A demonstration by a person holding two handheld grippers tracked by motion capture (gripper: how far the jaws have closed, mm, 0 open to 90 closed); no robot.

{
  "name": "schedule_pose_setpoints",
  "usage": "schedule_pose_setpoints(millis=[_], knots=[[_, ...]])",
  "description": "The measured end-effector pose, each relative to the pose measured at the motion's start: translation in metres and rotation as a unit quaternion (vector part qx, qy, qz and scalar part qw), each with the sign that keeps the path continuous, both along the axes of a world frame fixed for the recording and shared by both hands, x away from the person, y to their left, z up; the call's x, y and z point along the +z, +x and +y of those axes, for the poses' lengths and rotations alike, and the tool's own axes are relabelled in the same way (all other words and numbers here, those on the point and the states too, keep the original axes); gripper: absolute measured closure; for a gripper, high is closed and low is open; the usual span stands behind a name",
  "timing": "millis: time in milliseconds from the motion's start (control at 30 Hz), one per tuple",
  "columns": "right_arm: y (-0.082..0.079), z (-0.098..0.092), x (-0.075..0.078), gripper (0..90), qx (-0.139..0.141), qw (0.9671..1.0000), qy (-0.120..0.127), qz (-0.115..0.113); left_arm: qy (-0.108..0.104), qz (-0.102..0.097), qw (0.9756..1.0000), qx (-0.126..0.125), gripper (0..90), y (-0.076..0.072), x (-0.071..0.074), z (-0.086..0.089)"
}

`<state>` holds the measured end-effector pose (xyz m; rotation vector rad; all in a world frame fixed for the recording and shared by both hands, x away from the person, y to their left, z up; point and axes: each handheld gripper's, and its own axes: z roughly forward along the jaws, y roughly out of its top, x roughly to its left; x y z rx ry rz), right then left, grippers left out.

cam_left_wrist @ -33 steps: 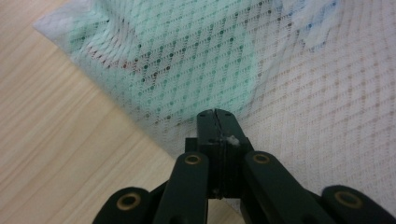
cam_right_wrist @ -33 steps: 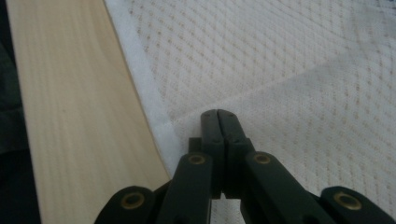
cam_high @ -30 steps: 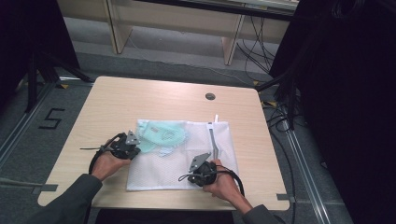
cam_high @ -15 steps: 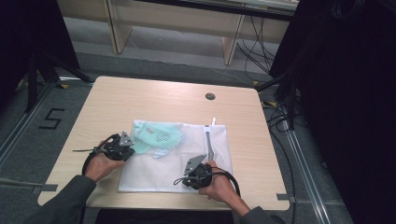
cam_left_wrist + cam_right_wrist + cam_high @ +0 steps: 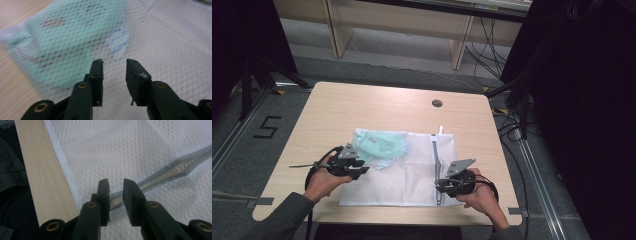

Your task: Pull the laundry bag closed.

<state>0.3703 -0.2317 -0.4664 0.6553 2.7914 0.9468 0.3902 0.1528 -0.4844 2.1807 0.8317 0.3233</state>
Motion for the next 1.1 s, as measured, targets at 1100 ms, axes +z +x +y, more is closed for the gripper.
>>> schedule_pose_setpoints(millis=[1100], knots=[[-0.011,0.007,-0.011,75.6,0.094,0.9937,-0.056,0.026,0.006,0.001,0.9999,-0.016,38.8,-0.007,-0.001,-0.012]])
